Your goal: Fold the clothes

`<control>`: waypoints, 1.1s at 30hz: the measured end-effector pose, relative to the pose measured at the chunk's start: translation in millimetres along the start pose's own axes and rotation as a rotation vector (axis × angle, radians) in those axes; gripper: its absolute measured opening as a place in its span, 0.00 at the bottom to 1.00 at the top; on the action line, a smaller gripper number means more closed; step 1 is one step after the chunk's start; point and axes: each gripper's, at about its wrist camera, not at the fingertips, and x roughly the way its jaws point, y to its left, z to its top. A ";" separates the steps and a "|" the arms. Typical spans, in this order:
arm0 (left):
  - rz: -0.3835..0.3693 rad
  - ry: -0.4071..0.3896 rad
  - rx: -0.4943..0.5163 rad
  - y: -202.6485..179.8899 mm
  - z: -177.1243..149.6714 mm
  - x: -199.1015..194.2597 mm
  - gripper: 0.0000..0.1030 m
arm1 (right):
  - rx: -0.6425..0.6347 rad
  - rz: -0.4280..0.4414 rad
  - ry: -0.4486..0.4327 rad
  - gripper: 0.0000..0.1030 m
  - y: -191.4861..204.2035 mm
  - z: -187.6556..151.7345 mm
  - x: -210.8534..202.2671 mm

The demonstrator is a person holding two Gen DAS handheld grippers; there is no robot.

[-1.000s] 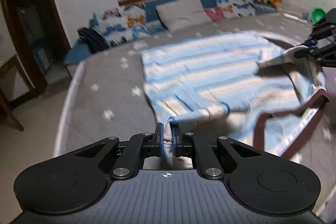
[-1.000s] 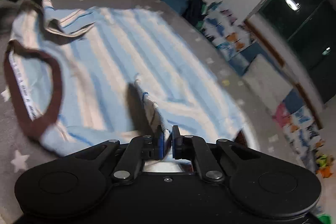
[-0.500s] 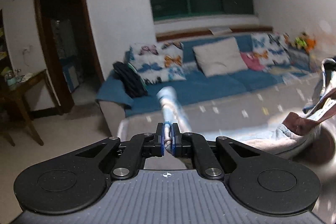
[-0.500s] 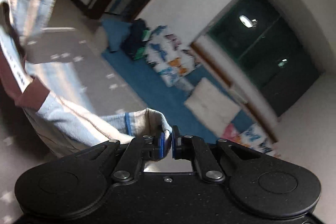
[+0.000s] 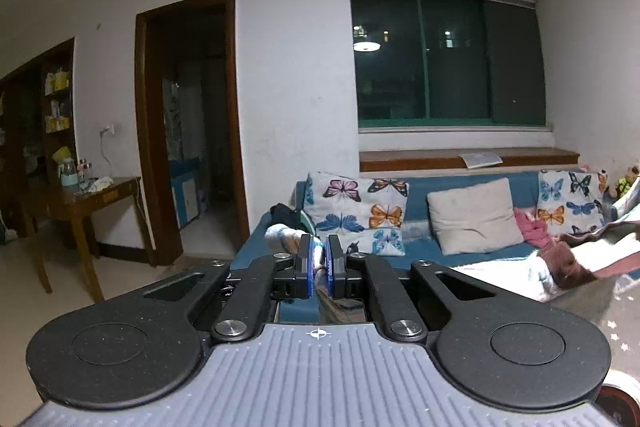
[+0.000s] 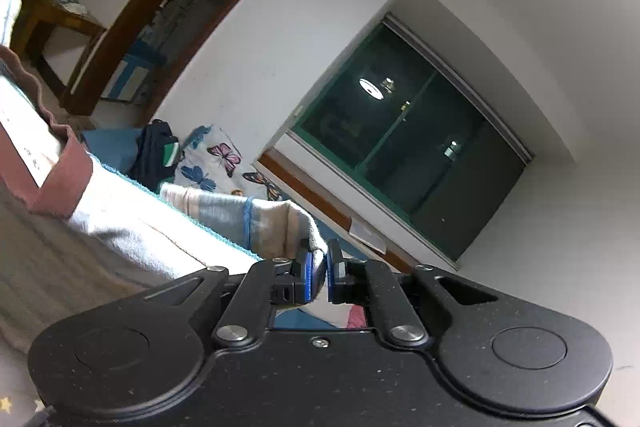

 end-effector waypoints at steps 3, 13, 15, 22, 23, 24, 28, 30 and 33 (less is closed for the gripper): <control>-0.009 0.024 0.023 0.3 -23.9 -17.9 0.06 | 0.015 0.022 -0.008 0.07 1.6 -13.5 -11.0; -0.077 0.204 0.107 0.4 -167.9 -118.7 0.06 | -0.076 0.200 0.078 0.07 66.5 -104.0 -92.5; -0.070 0.245 0.136 -2.0 -203.1 -144.1 0.06 | -0.084 0.247 0.107 0.07 80.4 -129.1 -111.8; -0.083 0.368 0.091 7.5 -277.3 -189.2 0.05 | -0.109 0.384 0.208 0.07 136.4 -172.5 -163.9; -0.085 0.384 0.088 8.7 -283.4 -189.9 0.05 | -0.110 0.395 0.222 0.07 143.6 -167.3 -161.2; -0.086 0.401 0.084 9.8 -289.5 -190.5 0.05 | -0.111 0.407 0.237 0.07 150.7 -162.1 -158.6; -0.091 0.446 0.064 14.8 -306.5 -191.7 0.05 | -0.108 0.412 0.293 0.08 154.2 -175.9 -163.5; -0.101 0.449 0.070 13.4 -307.8 -189.0 0.06 | -0.075 0.411 0.315 0.10 143.9 -180.8 -167.5; -0.130 0.457 0.092 7.6 -308.2 -186.2 0.06 | -0.054 0.395 0.329 0.22 139.2 -183.9 -165.3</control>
